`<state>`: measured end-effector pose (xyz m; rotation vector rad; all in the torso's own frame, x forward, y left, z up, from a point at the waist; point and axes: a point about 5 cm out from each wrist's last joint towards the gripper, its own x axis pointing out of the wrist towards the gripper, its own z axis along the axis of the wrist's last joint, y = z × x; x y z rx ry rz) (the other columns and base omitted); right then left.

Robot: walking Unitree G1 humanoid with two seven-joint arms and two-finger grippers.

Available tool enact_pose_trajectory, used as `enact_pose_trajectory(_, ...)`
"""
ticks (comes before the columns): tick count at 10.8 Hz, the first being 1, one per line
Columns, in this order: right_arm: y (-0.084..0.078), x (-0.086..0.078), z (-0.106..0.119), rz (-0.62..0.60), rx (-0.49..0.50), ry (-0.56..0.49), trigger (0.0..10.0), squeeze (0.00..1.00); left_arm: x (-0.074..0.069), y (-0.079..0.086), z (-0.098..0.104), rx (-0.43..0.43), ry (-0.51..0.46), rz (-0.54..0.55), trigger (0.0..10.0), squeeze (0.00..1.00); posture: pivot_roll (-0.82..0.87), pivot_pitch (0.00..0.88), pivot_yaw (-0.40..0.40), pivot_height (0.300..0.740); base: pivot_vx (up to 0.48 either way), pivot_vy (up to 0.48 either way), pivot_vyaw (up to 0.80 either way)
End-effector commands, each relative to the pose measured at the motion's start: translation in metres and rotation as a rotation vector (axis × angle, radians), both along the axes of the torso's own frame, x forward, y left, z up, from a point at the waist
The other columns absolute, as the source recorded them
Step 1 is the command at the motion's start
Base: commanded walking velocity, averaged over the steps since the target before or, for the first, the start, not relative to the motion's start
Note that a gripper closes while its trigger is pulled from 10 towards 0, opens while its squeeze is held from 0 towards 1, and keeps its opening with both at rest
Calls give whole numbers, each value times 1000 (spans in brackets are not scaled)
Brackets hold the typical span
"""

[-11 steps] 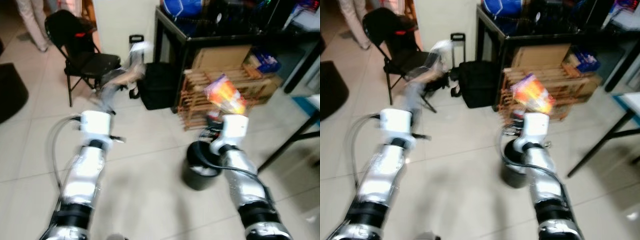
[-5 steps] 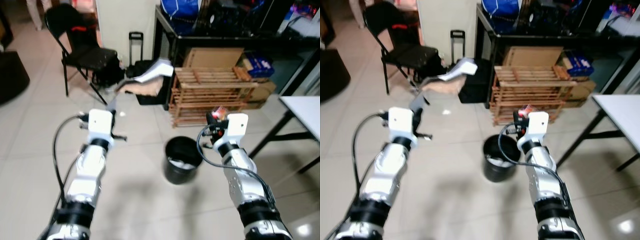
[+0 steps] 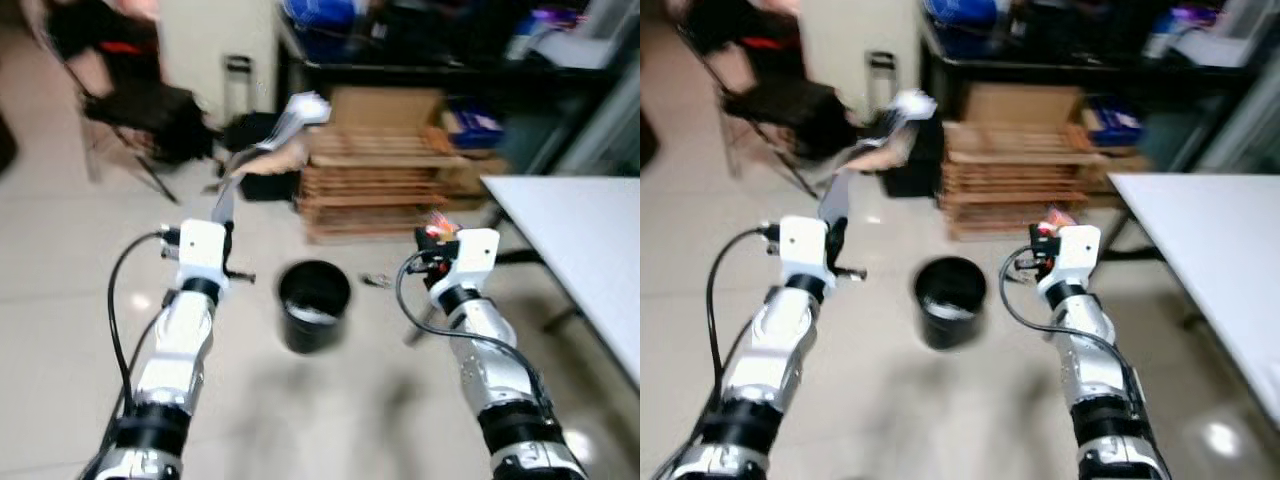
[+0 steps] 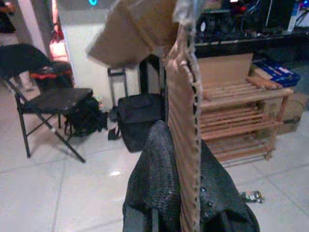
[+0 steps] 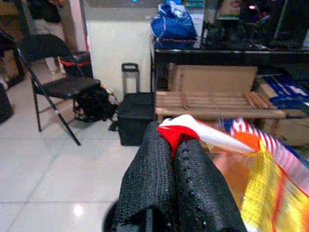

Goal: Picking trash to rubbish bin

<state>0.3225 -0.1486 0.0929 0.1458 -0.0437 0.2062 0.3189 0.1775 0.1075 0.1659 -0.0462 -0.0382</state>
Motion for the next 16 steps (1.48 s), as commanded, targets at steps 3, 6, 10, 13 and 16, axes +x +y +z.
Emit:
enact_pose_trajectory(3,-1,2,3,-3,-1,-9,10000,0,2,-3,9,-33,-42,-21,10000,0,59,4,-65,740,0,0,0)
enact_pose_trajectory(6,0,2,4,-3,-9,-13,10000,0,3,-4,10,-36,-43,-33,10000,0,61,4,-63,740,0,0,0)
enact_pose_trajectory(10,1,1,2,-1,-25,-9,10000,0,3,-4,9,-32,-31,-37,10000,0,61,3,-62,740,0,0,200)
enact_pose_trajectory(13,1,1,2,1,-28,-10,10000,0,3,-4,8,-25,-22,-38,10000,0,60,5,-59,740,0,0,800)
enact_pose_trajectory(16,2,1,3,-2,7,-14,10000,0,4,-4,8,-26,-22,-39,10000,0,59,0,-57,740,0,0,448)
